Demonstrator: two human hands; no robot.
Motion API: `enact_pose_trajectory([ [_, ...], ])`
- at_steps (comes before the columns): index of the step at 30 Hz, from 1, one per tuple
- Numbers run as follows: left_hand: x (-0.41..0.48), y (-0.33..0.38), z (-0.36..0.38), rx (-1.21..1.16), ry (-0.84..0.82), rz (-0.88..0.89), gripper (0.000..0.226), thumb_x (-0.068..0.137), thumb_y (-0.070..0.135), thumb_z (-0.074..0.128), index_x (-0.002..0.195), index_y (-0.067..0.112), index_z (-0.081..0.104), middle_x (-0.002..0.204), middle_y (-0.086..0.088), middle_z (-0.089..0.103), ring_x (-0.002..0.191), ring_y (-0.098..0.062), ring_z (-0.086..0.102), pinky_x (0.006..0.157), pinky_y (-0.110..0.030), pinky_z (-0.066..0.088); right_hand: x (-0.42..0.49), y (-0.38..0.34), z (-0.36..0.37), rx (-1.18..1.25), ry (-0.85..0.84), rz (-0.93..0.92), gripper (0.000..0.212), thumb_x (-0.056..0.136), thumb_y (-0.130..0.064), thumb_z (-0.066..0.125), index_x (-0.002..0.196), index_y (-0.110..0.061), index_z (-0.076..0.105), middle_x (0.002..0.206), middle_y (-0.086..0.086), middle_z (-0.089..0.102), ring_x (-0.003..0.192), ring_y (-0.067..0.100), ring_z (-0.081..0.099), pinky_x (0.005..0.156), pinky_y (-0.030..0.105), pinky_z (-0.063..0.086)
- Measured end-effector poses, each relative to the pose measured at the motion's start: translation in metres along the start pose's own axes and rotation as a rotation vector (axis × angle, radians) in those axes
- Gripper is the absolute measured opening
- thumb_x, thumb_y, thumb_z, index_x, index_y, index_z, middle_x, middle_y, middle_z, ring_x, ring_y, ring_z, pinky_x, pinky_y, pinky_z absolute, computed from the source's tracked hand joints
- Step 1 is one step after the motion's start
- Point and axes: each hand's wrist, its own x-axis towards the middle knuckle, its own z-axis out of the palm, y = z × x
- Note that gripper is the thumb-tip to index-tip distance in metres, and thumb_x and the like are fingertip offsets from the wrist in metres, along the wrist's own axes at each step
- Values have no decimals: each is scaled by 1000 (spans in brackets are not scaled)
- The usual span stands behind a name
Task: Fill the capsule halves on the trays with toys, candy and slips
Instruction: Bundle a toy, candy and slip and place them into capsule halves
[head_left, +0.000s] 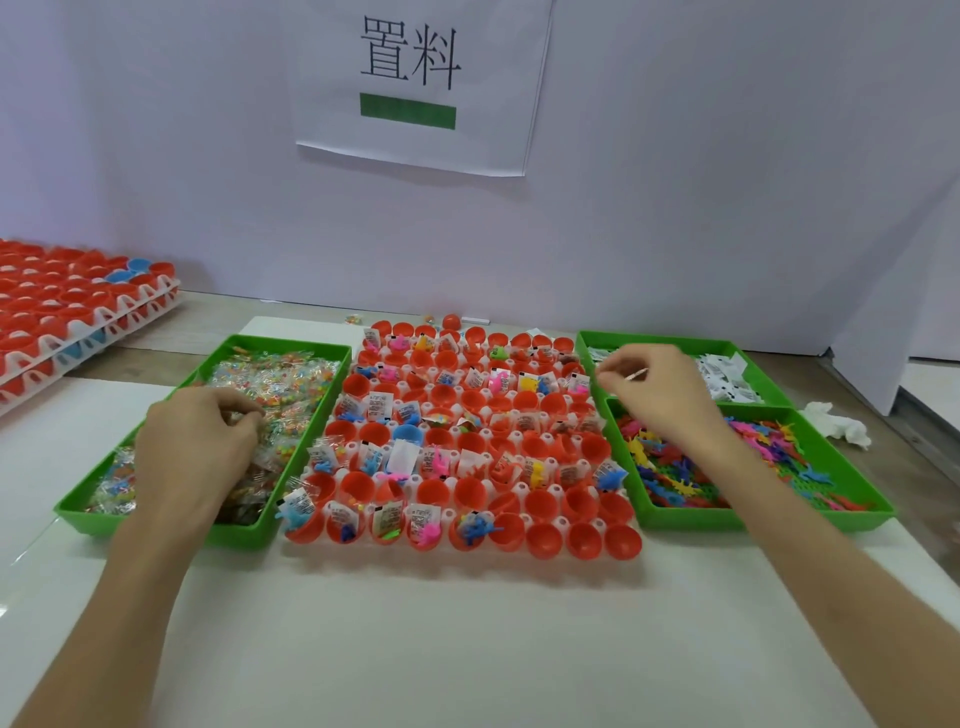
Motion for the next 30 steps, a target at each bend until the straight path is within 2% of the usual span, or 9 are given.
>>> enact_pose_trajectory([
  [3,1,-2,1,9,-5,9,9,88,13,71,91,13,80,87,-14,73,77,-28,60,79,-42,53,38,44,-6,-219,72,177,18,95,-18,62,108,-13,74,108,6,74,83,14,62,74,25,50],
  [6,1,-1,2,41,4,13,9,91,19,70,92,17,79,87,-13,73,86,-33,63,88,-46,50,54,73,-8,-449,-20,320,22,92,-21,64,110,-13,73,117,8,71,101,27,63,94,41,50],
  [8,1,1,3,87,59,33,9,93,24,69,92,23,78,93,-10,74,91,-32,61,95,-49,39,58,79,-8,-465,-27,353,15,90,-16,66,97,-11,77,108,10,74,90,27,62,88,39,51],
  [12,-3,3,1,15,162,118,8,95,24,66,94,24,75,84,-3,72,76,-18,52,102,-50,33,62,75,-6,-444,-5,339,16,86,-6,63,87,-8,79,96,13,75,88,30,67,77,39,54],
  [15,-7,10,0,-185,156,191,8,97,16,63,99,18,70,84,1,71,75,-15,65,79,-29,50,60,74,-5,-393,33,333,18,85,-2,63,86,-12,78,96,8,74,95,31,65,90,46,53],
  [18,-16,23,1,-328,146,264,8,97,9,63,100,14,68,81,3,68,70,1,62,62,-4,45,59,76,-6,-376,155,295,22,84,-1,65,83,-20,75,91,3,72,95,28,63,102,52,45],
  [23,-32,42,6,-449,105,368,10,95,10,65,100,17,69,83,10,67,77,2,65,69,-6,49,58,78,-13,-158,268,144,10,86,-7,71,91,-14,76,95,9,75,83,20,62,81,32,49],
  [26,-49,58,5,-562,49,399,13,93,9,66,98,22,67,84,19,67,80,7,66,70,-5,48,51,67,-18,-44,318,97,10,85,-8,74,94,-13,74,95,7,73,86,19,64,81,32,49],
  [30,-76,84,6,-762,-66,397,15,91,4,68,94,18,70,77,12,71,75,-8,70,67,-19,55,16,35,-21,231,261,21,16,84,-10,77,88,-24,71,86,-5,71,75,11,65,72,26,52],
])
